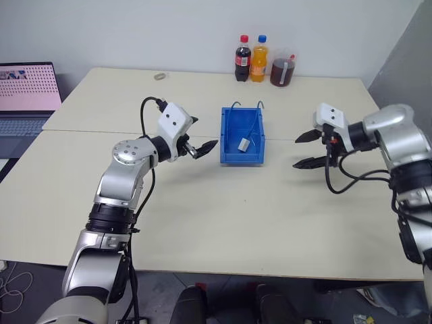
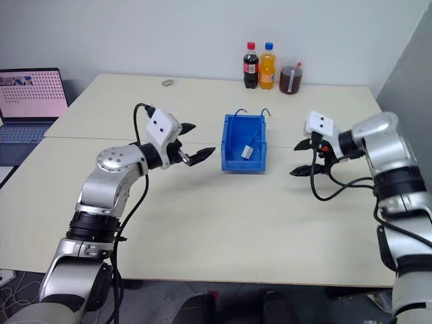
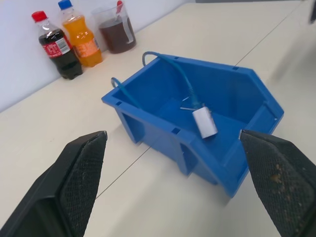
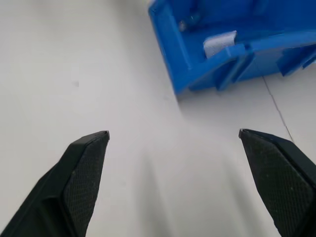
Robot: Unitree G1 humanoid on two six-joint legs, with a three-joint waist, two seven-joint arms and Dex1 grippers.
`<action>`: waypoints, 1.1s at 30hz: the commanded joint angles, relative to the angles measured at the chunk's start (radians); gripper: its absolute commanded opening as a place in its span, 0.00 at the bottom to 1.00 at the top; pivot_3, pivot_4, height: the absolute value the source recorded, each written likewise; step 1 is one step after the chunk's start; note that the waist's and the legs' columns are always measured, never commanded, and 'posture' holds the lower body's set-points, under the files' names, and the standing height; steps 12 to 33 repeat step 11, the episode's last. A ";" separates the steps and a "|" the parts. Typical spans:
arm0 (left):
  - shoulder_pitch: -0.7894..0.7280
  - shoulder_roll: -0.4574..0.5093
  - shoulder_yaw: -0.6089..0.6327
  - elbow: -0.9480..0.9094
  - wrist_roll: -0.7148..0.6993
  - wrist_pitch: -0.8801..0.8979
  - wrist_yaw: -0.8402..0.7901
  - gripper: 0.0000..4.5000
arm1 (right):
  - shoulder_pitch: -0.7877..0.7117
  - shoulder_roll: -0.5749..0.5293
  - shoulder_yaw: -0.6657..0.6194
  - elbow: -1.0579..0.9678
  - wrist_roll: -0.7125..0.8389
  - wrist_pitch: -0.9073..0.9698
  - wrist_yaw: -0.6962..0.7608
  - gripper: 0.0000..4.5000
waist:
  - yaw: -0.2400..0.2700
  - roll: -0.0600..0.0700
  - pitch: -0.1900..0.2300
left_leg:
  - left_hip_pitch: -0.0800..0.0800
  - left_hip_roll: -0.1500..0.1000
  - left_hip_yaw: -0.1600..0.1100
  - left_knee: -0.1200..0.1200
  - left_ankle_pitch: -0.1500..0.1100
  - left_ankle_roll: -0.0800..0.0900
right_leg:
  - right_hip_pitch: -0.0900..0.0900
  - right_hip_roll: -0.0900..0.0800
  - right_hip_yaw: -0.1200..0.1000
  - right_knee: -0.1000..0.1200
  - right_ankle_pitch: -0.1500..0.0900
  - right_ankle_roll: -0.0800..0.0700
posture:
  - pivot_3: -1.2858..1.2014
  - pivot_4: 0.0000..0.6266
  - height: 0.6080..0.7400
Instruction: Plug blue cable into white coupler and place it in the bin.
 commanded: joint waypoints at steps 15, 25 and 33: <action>0.209 0.074 0.192 -0.166 -0.141 0.132 0.014 1.00 | 0.442 0.204 -0.238 -0.561 0.199 0.179 -0.491 1.00 | 0.002 0.000 0.000 | 0.003 -0.001 -0.001 0.005 0.000 0.000 | 0.005 0.000 0.000 0.000 0.000 0.009 | 0.52 0.24 1.00; 0.209 0.074 0.192 -0.166 -0.141 0.132 0.014 1.00 | 0.442 0.204 -0.238 -0.561 0.199 0.179 -0.491 1.00 | 0.002 0.000 0.000 | 0.003 -0.001 -0.001 0.005 0.000 0.000 | 0.005 0.000 0.000 0.000 0.000 0.009 | 0.52 0.24 1.00; 0.209 0.074 0.192 -0.166 -0.141 0.132 0.014 1.00 | 0.442 0.204 -0.238 -0.561 0.199 0.179 -0.491 1.00 | 0.002 0.000 0.000 | 0.003 -0.001 -0.001 0.005 0.000 0.000 | 0.005 0.000 0.000 0.000 0.000 0.009 | 0.52 0.24 1.00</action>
